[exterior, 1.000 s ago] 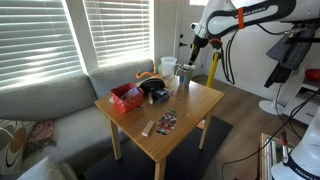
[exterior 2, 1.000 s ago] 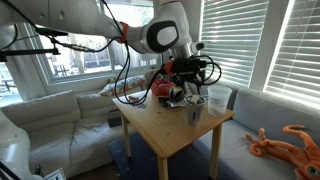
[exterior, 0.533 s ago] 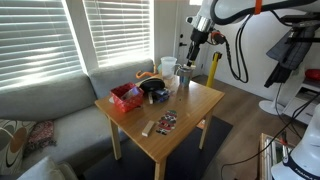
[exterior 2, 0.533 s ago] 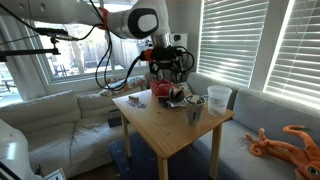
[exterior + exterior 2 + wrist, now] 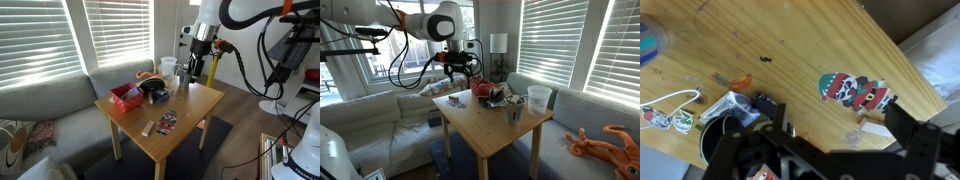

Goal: Pick up the middle wooden block on the table and place it across the silver cup

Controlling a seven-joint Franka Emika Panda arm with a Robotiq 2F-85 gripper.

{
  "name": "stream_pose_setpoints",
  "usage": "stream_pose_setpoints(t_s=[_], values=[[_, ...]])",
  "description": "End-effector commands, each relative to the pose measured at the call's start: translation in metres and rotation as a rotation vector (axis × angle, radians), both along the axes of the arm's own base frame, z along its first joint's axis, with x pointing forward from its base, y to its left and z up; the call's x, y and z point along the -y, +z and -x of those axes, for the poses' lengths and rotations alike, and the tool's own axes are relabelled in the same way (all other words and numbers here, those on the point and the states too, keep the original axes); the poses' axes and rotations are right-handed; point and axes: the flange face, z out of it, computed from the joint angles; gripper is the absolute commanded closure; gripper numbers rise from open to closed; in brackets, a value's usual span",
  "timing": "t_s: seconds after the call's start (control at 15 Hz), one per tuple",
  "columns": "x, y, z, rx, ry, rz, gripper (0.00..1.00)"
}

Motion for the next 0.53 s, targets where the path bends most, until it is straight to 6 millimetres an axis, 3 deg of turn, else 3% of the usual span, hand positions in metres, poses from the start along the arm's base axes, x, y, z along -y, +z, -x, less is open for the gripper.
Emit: stream_pose_setpoints(t_s=[0.0, 0.47], values=[[-0.008, -0.003, 0.006, -0.007, 0.003, 0.001, 0.00], [-0.013, -0.006, 0.017, -0.012, 0.010, 0.003, 0.00]])
